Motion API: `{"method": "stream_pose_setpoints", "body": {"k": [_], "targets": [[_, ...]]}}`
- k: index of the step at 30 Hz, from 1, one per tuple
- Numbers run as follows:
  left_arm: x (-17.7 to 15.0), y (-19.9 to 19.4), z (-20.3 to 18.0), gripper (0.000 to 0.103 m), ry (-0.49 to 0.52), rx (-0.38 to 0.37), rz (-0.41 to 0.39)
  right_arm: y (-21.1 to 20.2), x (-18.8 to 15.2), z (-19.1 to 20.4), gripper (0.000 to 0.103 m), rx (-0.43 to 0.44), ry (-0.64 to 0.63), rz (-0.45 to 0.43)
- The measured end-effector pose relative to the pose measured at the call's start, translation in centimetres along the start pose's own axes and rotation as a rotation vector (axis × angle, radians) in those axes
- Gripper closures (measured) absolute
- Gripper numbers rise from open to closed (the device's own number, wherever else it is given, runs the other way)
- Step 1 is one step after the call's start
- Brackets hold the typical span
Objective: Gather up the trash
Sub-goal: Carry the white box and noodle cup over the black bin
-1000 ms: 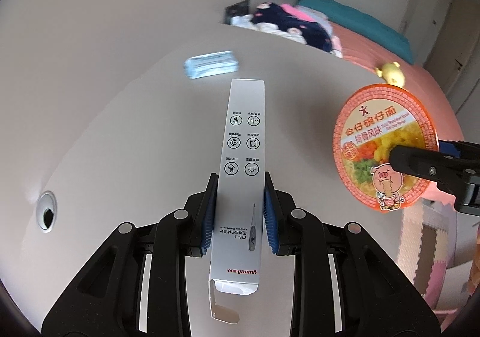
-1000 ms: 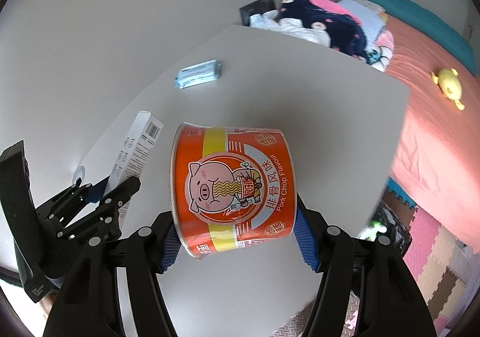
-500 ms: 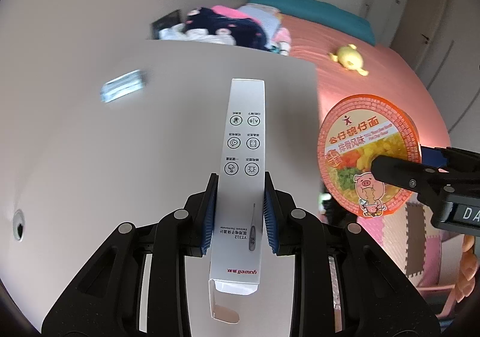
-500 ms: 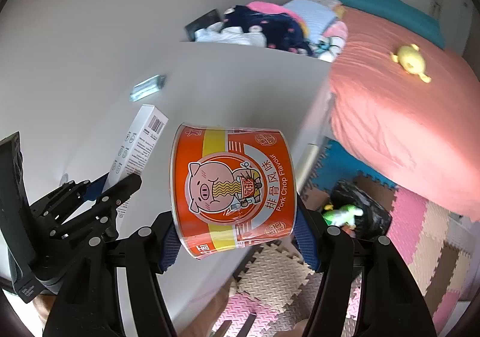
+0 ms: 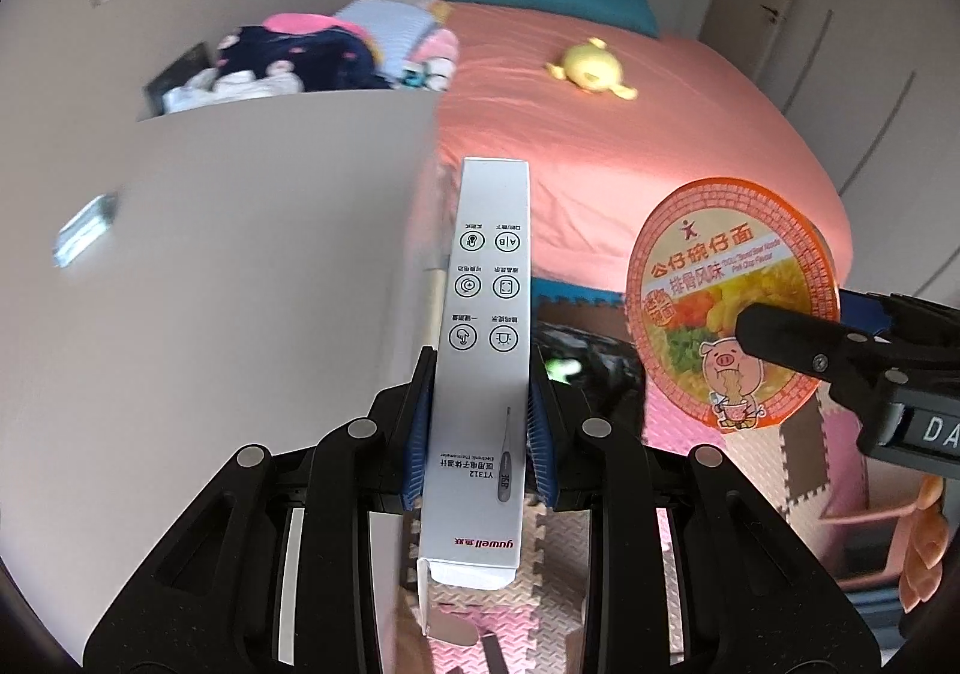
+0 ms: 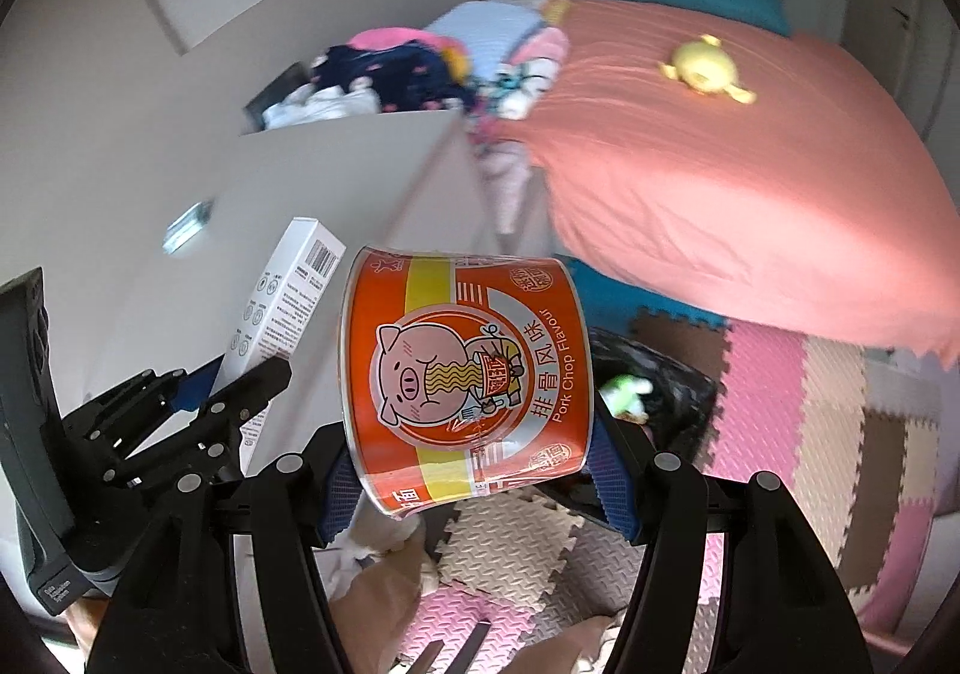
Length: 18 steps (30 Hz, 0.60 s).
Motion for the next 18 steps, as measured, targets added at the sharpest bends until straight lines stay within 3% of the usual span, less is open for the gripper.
{"method": "stream_pose_setpoints", "body": {"k": [9, 16, 17, 18], "targets": [[0.7, 5.6, -5.3, 0.075, 0.053, -0.058, 0.087, 2.1, -1.5, -7.8, 0.038, -0.085, 0.13, 0.044], [0.8, 9.9, -6.6, 0.075, 0.049, -0.055, 0.162, 6.6, -1.7, -10.5, 0.037, -0.1, 0.202, 0.118], [1.0, 10.3, -6.6, 0.074, 0.049, -0.066, 0.166, 7.3, -1.6, -10.9, 0.037, -0.1, 0.214, 0.129], [1.1, 10.8, -6.8, 0.059, 0.056, -0.064, 0.174, 8.2, -1.5, -11.3, 0.036, -0.108, 0.229, 0.149]]}}
Point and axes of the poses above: each gripper's, at about its wrist camera, not at the fingertips, and y roughly the way its jaws point, z to its left, x to its top, the point moved 1 cm from there along y, roughly the way its jaws point, and after that the axes turned 9 degrees about -x, right-handed, at the moved point
